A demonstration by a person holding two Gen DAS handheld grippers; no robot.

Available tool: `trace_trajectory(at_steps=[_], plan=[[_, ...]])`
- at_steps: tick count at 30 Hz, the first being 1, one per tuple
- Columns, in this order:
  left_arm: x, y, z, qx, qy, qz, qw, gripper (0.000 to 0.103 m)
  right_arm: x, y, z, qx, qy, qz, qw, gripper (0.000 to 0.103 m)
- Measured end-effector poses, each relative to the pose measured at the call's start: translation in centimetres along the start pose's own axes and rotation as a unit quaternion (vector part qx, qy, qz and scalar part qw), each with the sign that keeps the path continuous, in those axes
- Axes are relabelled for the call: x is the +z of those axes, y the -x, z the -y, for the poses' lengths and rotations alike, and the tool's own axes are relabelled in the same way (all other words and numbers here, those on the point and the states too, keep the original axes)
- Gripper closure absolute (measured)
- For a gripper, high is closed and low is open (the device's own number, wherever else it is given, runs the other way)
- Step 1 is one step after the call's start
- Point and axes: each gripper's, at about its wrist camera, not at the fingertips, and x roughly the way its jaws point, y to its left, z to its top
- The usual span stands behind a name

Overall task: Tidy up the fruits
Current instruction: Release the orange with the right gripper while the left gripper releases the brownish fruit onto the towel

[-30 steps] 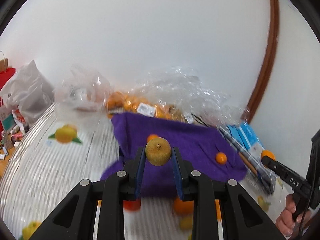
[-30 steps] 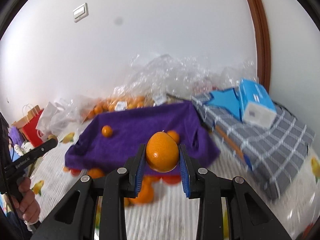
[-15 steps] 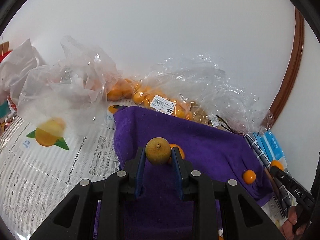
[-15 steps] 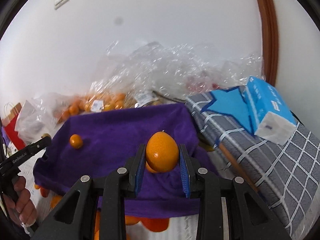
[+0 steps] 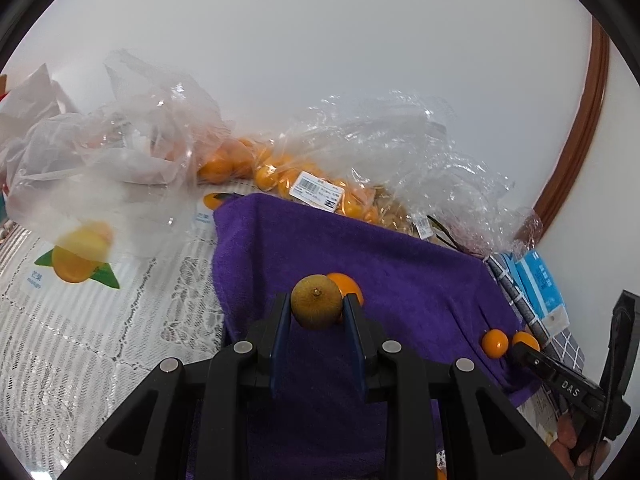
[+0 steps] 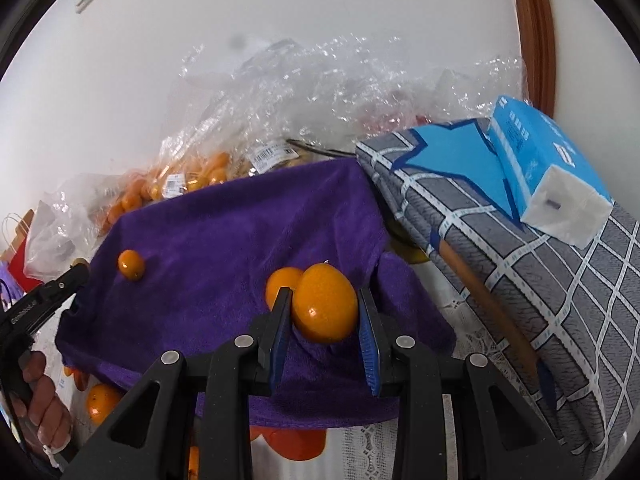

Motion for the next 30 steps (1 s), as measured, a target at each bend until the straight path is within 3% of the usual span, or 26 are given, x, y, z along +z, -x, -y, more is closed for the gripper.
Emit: trace_trajectory(at_steps=[12,20,25,30], plan=[[-0.4,-1.0,0.4,0.013,-0.008,-0.027,0.9995,0.078,0.0,0.6,0.4,0.012,-0.016,0.006,1.0,0.07],[-0.4,-1.2,0.1,0.019,-0.005,-0.03,0.9994,0.078,-0.4,1.4,0.8,0.027,-0.043,0.021,0.999,0.064],[-0.4,-1.2,0.2,0.022,-0.008,-0.03,0.9993,0.078,-0.5,1.2,-0.2,0.009,-0.015,0.014,1.0,0.064],[-0.4,-1.2,0.2,0.021,-0.01,-0.031,0.9992,0.078,-1.3,2.0,-2.0,-0.027,0.028,0.045,0.998,0.064]])
